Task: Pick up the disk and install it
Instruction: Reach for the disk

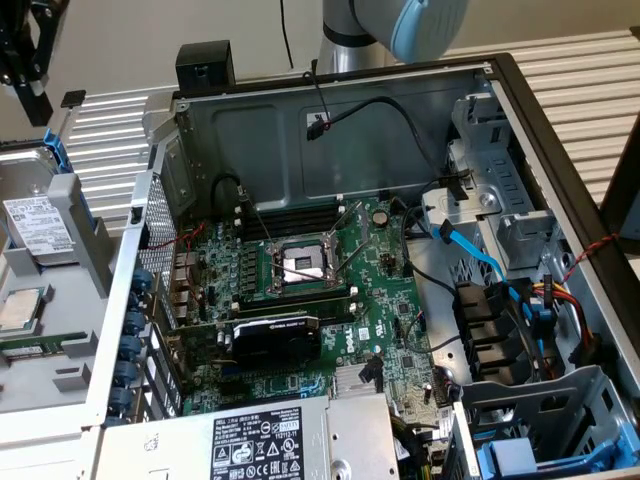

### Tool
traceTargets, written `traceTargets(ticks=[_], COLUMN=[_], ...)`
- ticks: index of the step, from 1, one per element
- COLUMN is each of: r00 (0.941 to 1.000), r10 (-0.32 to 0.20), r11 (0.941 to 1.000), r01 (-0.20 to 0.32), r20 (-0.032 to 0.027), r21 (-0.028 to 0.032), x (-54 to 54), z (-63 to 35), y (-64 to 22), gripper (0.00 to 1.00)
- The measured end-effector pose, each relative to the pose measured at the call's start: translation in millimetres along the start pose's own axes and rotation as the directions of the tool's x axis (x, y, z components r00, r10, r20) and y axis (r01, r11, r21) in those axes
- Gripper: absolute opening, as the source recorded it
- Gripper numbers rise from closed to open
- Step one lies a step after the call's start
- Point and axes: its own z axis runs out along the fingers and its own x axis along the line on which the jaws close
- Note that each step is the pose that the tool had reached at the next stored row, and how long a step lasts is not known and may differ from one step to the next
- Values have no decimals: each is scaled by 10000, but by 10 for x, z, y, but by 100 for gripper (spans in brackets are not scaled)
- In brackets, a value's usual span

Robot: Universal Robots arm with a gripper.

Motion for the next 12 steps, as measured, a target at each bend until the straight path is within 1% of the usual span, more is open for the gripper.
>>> traceTargets(ticks=[3, 7, 12], r00=[10000, 10000, 10000], r10=[0, 0, 0], r11=[10000, 10000, 10000], r01=[0, 0, 0], r20=[-2, -2, -4], r21=[-2, -19, -38], x=[82, 252, 378], z=[-2, 0, 4], y=[47, 72, 113], gripper=[11, 11, 11])
